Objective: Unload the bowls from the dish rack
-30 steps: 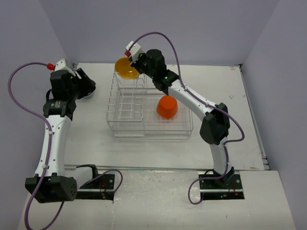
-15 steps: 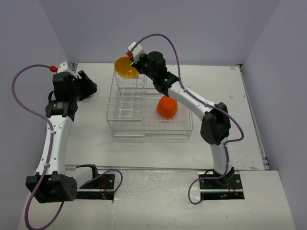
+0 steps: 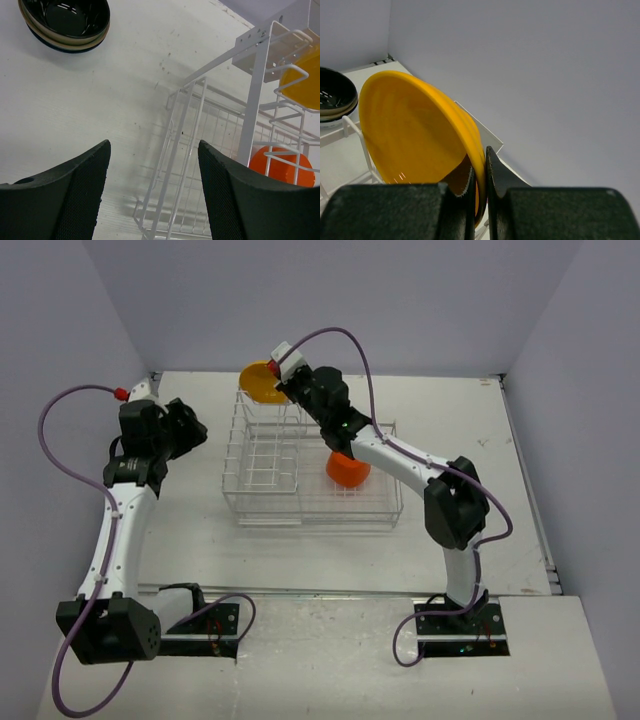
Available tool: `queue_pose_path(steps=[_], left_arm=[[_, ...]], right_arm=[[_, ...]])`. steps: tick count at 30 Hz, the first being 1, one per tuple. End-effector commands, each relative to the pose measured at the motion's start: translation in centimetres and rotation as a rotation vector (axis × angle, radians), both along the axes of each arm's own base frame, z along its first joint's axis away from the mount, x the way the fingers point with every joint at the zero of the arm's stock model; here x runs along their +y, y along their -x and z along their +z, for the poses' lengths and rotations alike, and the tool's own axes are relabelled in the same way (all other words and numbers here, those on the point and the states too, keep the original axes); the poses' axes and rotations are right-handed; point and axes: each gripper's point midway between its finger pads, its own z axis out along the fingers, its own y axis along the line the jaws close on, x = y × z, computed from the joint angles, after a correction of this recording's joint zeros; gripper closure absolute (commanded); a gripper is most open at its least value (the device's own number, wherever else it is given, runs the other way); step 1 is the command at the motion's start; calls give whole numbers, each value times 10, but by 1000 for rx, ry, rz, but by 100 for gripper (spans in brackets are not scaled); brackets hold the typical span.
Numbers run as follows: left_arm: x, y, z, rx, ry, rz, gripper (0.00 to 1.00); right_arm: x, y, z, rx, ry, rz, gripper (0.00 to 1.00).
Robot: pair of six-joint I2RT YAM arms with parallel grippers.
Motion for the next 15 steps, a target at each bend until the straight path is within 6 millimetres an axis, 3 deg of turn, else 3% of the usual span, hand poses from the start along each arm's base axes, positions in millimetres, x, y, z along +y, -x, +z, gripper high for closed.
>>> queue_pose_path(steps=[1, 12, 15], left_arm=[[-1, -3, 16, -82, -13, -15, 29], [-3, 0, -1, -70, 1, -20, 29], [-4, 0, -6, -66, 5, -24, 29]], right_arm=[[-10, 14, 50, -108, -73, -23, 100], [-7, 23, 64, -193, -75, -31, 100], [-6, 29, 76, -235, -83, -36, 100]])
